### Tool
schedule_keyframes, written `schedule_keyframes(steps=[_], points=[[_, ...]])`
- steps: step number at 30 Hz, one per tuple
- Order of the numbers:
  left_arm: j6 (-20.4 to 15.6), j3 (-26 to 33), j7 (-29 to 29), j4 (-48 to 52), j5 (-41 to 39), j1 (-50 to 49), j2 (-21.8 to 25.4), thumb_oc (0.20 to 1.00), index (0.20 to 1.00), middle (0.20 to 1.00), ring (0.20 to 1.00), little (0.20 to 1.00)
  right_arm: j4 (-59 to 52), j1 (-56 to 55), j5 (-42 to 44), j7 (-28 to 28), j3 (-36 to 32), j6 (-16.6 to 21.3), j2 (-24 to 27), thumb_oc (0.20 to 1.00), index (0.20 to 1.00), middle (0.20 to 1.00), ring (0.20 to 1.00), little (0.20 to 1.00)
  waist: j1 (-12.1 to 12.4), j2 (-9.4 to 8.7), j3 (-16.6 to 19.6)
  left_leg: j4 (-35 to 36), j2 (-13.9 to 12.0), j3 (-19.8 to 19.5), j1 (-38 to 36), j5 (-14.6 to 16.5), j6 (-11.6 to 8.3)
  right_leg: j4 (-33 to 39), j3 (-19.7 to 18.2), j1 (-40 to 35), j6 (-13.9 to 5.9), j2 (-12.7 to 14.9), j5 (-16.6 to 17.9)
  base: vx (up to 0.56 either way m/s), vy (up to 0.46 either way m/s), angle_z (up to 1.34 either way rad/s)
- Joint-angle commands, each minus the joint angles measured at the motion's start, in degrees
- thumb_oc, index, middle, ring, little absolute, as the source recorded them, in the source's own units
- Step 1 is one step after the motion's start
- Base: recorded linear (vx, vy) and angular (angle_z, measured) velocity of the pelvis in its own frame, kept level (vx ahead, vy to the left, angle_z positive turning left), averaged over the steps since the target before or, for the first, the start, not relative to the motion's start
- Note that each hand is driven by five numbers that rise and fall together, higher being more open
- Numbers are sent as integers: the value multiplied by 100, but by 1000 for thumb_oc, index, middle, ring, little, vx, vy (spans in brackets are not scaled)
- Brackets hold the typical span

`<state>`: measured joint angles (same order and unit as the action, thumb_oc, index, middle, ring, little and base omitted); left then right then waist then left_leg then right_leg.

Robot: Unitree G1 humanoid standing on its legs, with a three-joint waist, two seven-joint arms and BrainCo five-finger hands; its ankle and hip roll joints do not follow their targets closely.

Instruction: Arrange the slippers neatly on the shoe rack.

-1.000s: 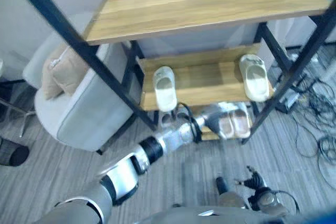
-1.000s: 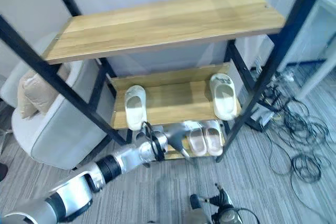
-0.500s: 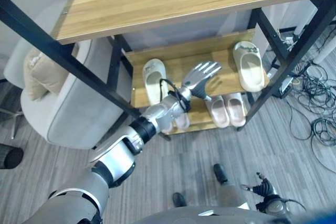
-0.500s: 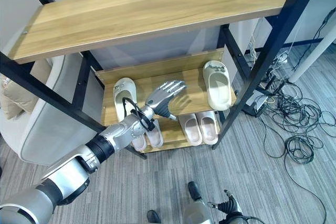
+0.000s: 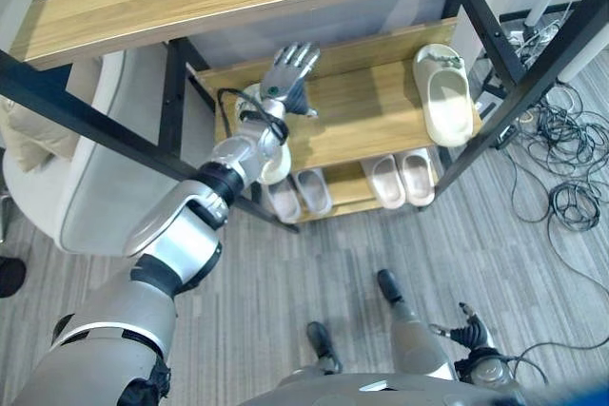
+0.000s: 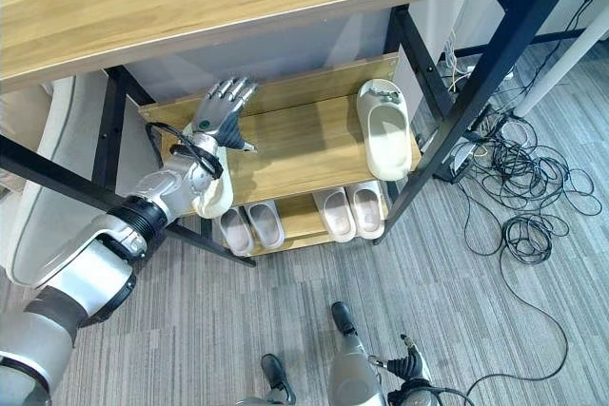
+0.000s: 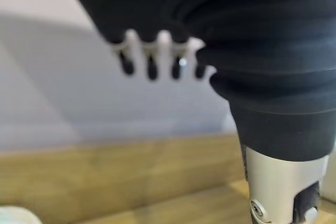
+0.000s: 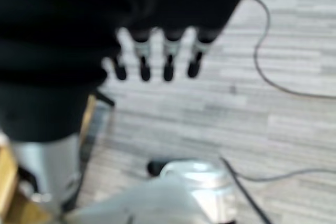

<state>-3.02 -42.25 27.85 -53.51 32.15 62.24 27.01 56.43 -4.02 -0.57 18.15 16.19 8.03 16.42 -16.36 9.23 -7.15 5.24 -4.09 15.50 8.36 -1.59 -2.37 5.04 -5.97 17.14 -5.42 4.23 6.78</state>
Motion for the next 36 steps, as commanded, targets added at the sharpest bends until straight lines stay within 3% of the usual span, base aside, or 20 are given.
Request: schedule_keyframes(steps=[1, 4, 6, 17, 26, 36], points=[[109, 410, 336, -110, 70, 300, 280, 1000, 1000, 1000, 1000, 1000, -138, -180, 163, 22, 181, 189, -85, 1000, 1000, 1000, 1000, 1000, 38, -211, 73, -24, -208, -559, 57, 4, -388, -182, 270, -23, -420, 285, -174, -8, -10, 4], [190, 594, 400, 69, 99, 180, 494, 1000, 1000, 1000, 1000, 1000, -98, -97, 168, 67, 133, 183, -26, 1000, 1000, 1000, 1000, 1000, 135, -196, 72, -24, -213, -620, 121, -17, -383, -153, 327, -11, -408, 293, -174, -6, -18, 1], [276, 711, 423, 90, 189, -70, 364, 1000, 1000, 1000, 1000, 1000, 296, -66, 202, 48, 133, 180, -80, 1000, 1000, 1000, 1000, 1000, 188, -196, 91, -24, -205, -673, 110, -17, -376, -150, 383, -54, -395, 290, -201, 4, -26, 3], [150, 1022, 422, 613, -13, -650, 592, 1000, 1000, 1000, 1000, 1000, 496, 79, 310, 51, 67, 142, -148, 1000, 1000, 1000, 1000, 1000, 305, -214, 101, -24, -176, -769, 175, -27, -357, -156, 477, -49, -389, 318, -206, -5, 2, 8], [203, 766, 329, -133, 37, -548, 514, 1000, 1000, 1000, 1000, 1000, 774, 304, 375, 39, 157, 115, -137, 1000, 1000, 1000, 1000, 1000, 349, -227, 80, -24, -190, -766, 343, -70, -356, -208, 448, 159, -379, 323, -175, 0, 0, 0], [483, 321, 310, -1141, 297, 6, 120, 1000, 1000, 1000, 1000, 1000, 933, 709, 482, 107, 327, 161, -66, 1000, 1000, 1000, 1000, 1000, 307, -184, -51, -24, -290, -726, 612, -157, -382, -278, 360, 522, -374, 293, -141, -1, -5, -1]])
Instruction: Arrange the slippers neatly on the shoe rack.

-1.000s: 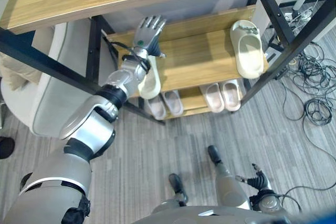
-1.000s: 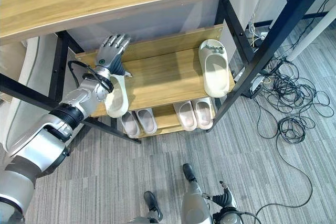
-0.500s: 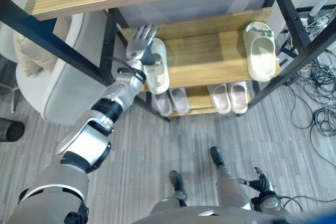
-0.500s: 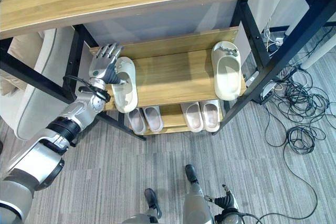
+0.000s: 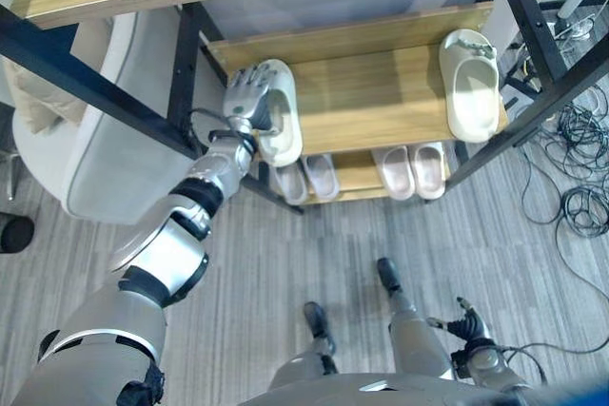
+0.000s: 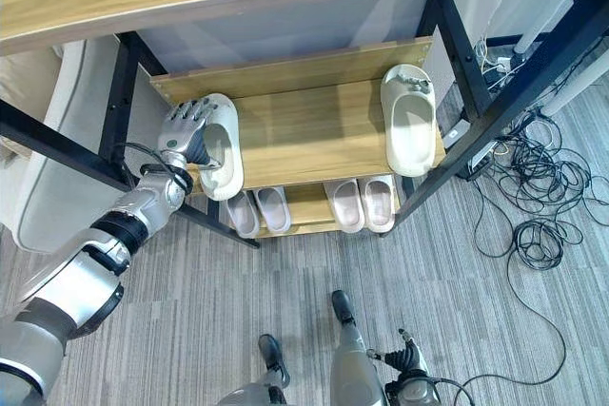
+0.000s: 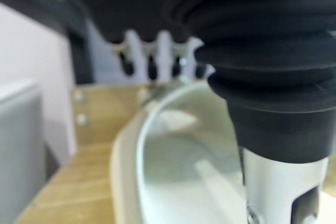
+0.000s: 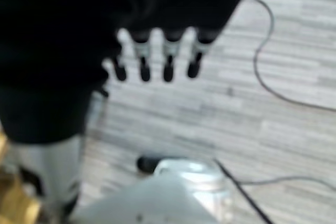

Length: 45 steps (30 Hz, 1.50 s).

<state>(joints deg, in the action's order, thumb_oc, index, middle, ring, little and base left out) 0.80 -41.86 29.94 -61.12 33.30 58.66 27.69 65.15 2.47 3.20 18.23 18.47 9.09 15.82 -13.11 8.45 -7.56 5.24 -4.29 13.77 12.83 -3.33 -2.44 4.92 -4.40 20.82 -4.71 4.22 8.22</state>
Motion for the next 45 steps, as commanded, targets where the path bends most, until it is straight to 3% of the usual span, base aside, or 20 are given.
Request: schedule_keyframes(steps=[1, 13, 14, 15, 16, 28, 38, 45], points=[[109, 289, 110, -489, 133, 405, -6, 1000, 1000, 1000, 1000, 1000, 72, 96, 123, 103, 132, 71, -19, 1000, 1000, 1000, 1000, 1000, -24, -103, -9, -24, -283, -533, 185, 11, -380, -274, 184, 195, -440, 284, -279, 0, 0, 0], [243, 299, 146, -883, -66, 690, 41, 1000, 1000, 1000, 1000, 1000, 118, 224, 193, 98, 241, 92, -23, 1000, 1000, 1000, 1000, 1000, -47, -54, 43, -24, -328, -494, 306, -8, -401, -298, 147, 392, -431, 253, -250, 10, -11, -4], [270, 257, 99, -954, 3, 683, -7, 768, 768, 768, 768, 768, 140, 267, 195, 103, 258, 87, -14, 1000, 1000, 1000, 1000, 1000, -53, -47, 47, -24, -332, -488, 327, -12, -403, -302, 142, 417, -427, 247, -246, 0, 0, 0], [278, 230, 83, -988, 42, 669, -35, 454, 454, 454, 454, 454, 151, 279, 202, 103, 265, 89, -15, 1000, 1000, 1000, 1000, 1000, -53, -47, 57, -24, -333, -488, 337, -11, -403, -307, 135, 432, -424, 241, -246, 0, 0, 0], [268, 267, 0, -1108, -12, 547, -154, 200, 200, 200, 200, 200, 163, 337, 189, 115, 303, 86, -3, 1000, 1000, 1000, 1000, 1000, -65, -50, 77, -24, -347, -483, 353, -14, -404, -315, 143, 459, -414, 231, -249, 22, -20, -3], [289, 207, -123, -1172, 155, 247, -299, 200, 200, 200, 200, 200, 238, 433, 91, 133, 266, 52, 100, 1000, 1000, 1000, 1000, 1000, -49, -3, 150, -24, -388, -470, 493, -31, -419, -310, 110, 607, -392, 186, -240, 3, -3, -1], [140, 56, 336, 96, 564, 460, -558, 200, 200, 200, 200, 200, 220, 481, 130, 171, 180, 72, 153, 1000, 1000, 1000, 1000, 1000, -23, 66, 131, -24, -390, -488, 471, -16, -421, -357, 92, 603, -382, 182, -293, 0, 0, 0], [272, -26, 615, 968, 1176, 665, -721, 200, 200, 200, 200, 200, 175, 603, 150, 178, 187, 65, 183, 1000, 1000, 1000, 1000, 1000, -52, 121, 80, -24, -369, -440, 403, 24, -417, -382, 23, 589, -388, 178, -324, -5, -2, -3]])
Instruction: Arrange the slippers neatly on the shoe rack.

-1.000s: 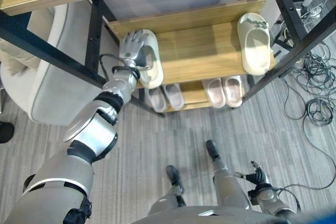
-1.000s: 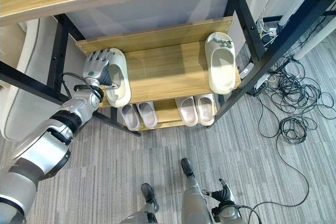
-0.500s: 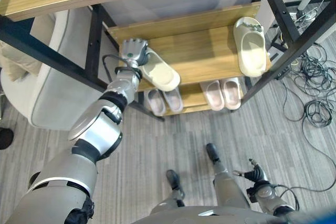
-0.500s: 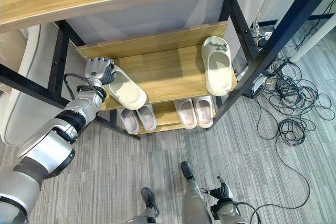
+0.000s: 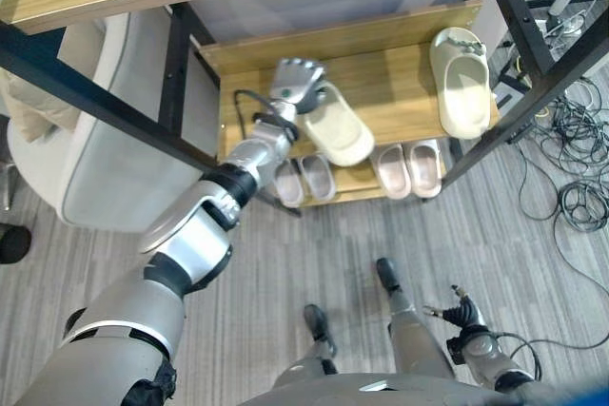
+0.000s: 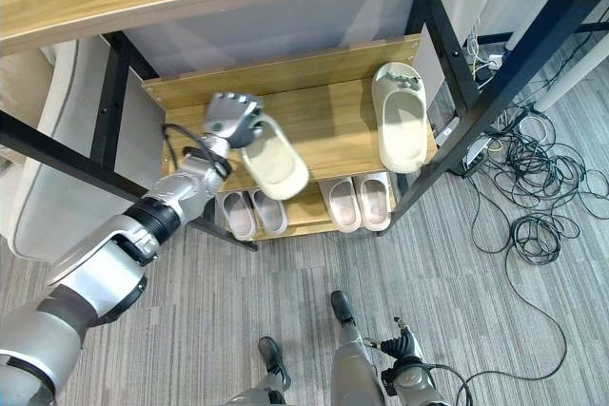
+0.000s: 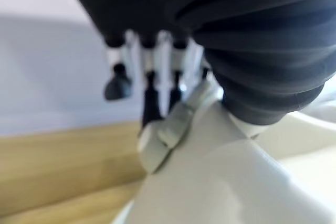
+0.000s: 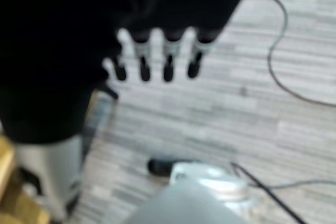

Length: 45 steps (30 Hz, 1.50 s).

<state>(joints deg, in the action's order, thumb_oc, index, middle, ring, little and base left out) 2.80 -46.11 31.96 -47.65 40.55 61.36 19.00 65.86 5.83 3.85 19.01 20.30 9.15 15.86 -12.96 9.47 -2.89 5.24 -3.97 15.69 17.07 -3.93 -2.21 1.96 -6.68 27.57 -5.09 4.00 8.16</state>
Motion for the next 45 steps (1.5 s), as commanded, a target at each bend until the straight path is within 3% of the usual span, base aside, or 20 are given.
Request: schedule_keyframes(steps=[1, 8, 14, 26, 33, 45], points=[[119, 399, 469, -394, 508, 439, 95, 200, 200, 200, 200, 200, 105, 286, 66, 110, 30, 62, 192, 1000, 1000, 1000, 1000, 1000, -79, 23, -401, -24, -400, -627, -20, 85, -438, -88, 235, -77, -351, 200, -316, -15, -3, -9], [259, 135, 395, -832, 773, 865, -273, 200, 200, 200, 200, 200, 200, 438, 45, 180, 124, 69, 235, 1000, 1000, 1000, 1000, 1000, -169, 93, -448, -24, -406, -542, 47, 79, -426, -142, 129, 127, -358, 179, -263, 1, -18, -11], [367, -83, 380, -1251, 804, 1526, -248, 200, 200, 200, 200, 200, 241, 576, 13, 200, 242, 92, 214, 1000, 1000, 1000, 1000, 1000, -252, 129, -498, -24, -440, -477, 196, 45, -436, -195, 60, 366, -357, 129, -220, 7, -17, -5], [387, -663, 402, -1483, 944, 2543, 245, 200, 200, 200, 200, 200, 298, 733, 59, 294, 290, 163, 277, 1000, 1000, 1000, 1000, 1000, -363, 243, -584, -24, -473, -365, 371, 39, -442, -297, -14, 699, -367, 76, -184, 16, -9, -5], [401, -884, 361, -1524, 1071, 2781, 410, 200, 200, 200, 200, 200, 368, 877, 144, 295, 336, 199, 229, 1000, 1000, 1000, 1000, 1000, -419, 210, -619, -24, -504, -297, 469, 31, -461, -342, -71, 905, -364, -3, -138, 8, -22, -7], [395, -1026, 250, -1793, 854, 3209, 405, 200, 200, 200, 200, 200, 438, 926, 205, 278, 395, 223, 172, 1000, 1000, 1000, 1000, 1000, -453, 180, -572, -24, -653, -221, 629, -27, -534, -429, -48, 1186, -333, -143, -156, 28, -41, -3]])
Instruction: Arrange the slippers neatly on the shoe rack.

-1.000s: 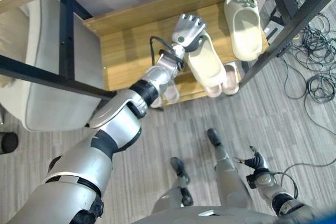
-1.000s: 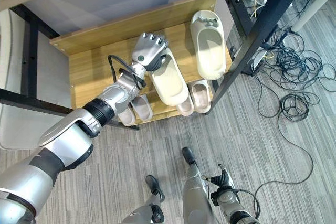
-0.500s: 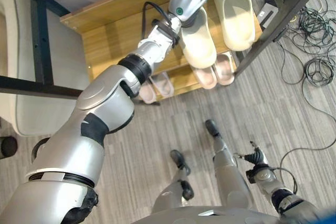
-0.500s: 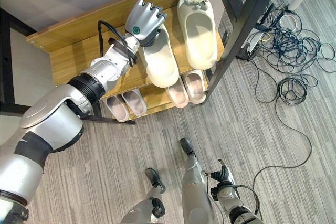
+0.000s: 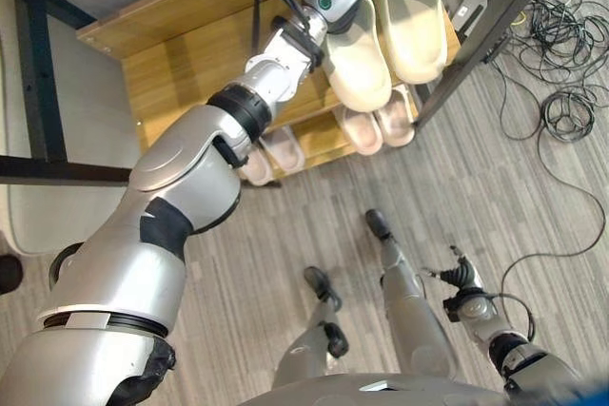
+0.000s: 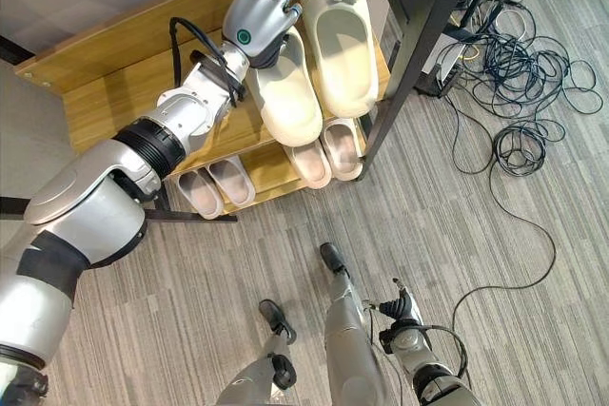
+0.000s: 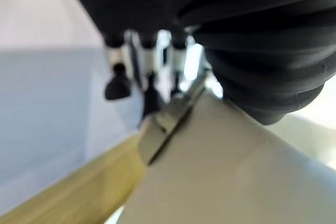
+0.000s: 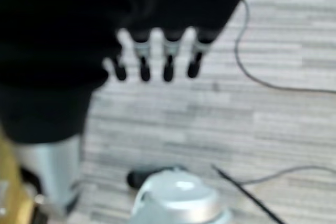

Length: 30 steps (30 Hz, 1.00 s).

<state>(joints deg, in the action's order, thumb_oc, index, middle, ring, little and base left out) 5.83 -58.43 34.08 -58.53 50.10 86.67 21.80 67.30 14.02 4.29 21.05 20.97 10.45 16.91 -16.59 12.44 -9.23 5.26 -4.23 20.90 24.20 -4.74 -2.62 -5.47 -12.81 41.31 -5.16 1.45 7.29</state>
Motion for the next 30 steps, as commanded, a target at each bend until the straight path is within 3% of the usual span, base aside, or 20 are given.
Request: schedule_keyframes(steps=[1, 2, 3, 4, 17, 20, 26, 30], points=[[100, 210, 35, -721, -103, 663, 117, 325, 325, 325, 325, 325, 295, 107, 170, 61, 332, 96, 60, 1000, 1000, 1000, 1000, 1000, -87, -115, 70, -26, -635, -749, -73, 50, -497, 304, 570, -170, -321, 106, -76, 31, -50, -2], [95, 206, 20, -743, -114, 686, 116, 504, 504, 504, 504, 504, 299, 109, 176, 52, 336, 97, 67, 1000, 1000, 1000, 1000, 1000, -89, -112, 84, -26, -637, -752, -65, 51, -500, 311, 568, -165, -321, 104, -76, 0, 0, 0], [100, 207, 19, -777, -139, 691, 113, 928, 928, 928, 928, 928, 305, 111, 185, 47, 348, 97, 60, 1000, 1000, 1000, 1000, 1000, -80, -106, 111, -26, -640, -765, -50, 53, -499, 305, 582, -146, -318, 99, -79, 32, -17, -2], [106, 216, 17, -815, -153, 681, 113, 1000, 1000, 1000, 1000, 1000, 318, 113, 185, 37, 355, 97, 71, 1000, 1000, 1000, 1000, 1000, -77, -103, 127, -26, -640, -763, -42, 54, -501, 308, 580, -137, -316, 96, -79, 32, -12, -3], [68, 591, 124, -519, -566, 653, 134, 1000, 1000, 1000, 1000, 1000, 292, -108, 271, -56, 254, 88, 106, 1000, 1000, 1000, 1000, 1000, 39, -72, 247, -26, -592, -903, -51, 82, -471, 310, 736, -247, -296, 145, -121, 0, -1, 1], [-221, 1030, 269, 114, -1108, 377, 328, 1000, 1000, 1000, 1000, 1000, 338, -238, 331, -139, 140, 2, 71, 1000, 1000, 1000, 1000, 1000, 155, -61, 352, -26, -537, -981, -148, 111, -456, 334, 815, -437, -289, 186, -155, 8, 8, 12], [-487, 1272, 209, 852, -1377, -86, 726, 1000, 1000, 1000, 1000, 1000, 418, -370, 325, -192, 19, -88, 25, 1000, 1000, 1000, 1000, 1000, 291, -33, 427, -26, -493, -1029, -187, 116, -445, 356, 879, -524, -287, 214, -176, -10, 18, 14], [-818, 1441, -63, 1408, -1280, -1288, 1193, 1000, 1000, 1000, 1000, 1000, 505, -433, 222, -181, -95, -184, -74, 1000, 1000, 1000, 1000, 1000, 435, -47, 483, -26, -465, -1080, -221, 87, -430, 352, 943, -611, -278, 253, -191, -25, 28, 4]])
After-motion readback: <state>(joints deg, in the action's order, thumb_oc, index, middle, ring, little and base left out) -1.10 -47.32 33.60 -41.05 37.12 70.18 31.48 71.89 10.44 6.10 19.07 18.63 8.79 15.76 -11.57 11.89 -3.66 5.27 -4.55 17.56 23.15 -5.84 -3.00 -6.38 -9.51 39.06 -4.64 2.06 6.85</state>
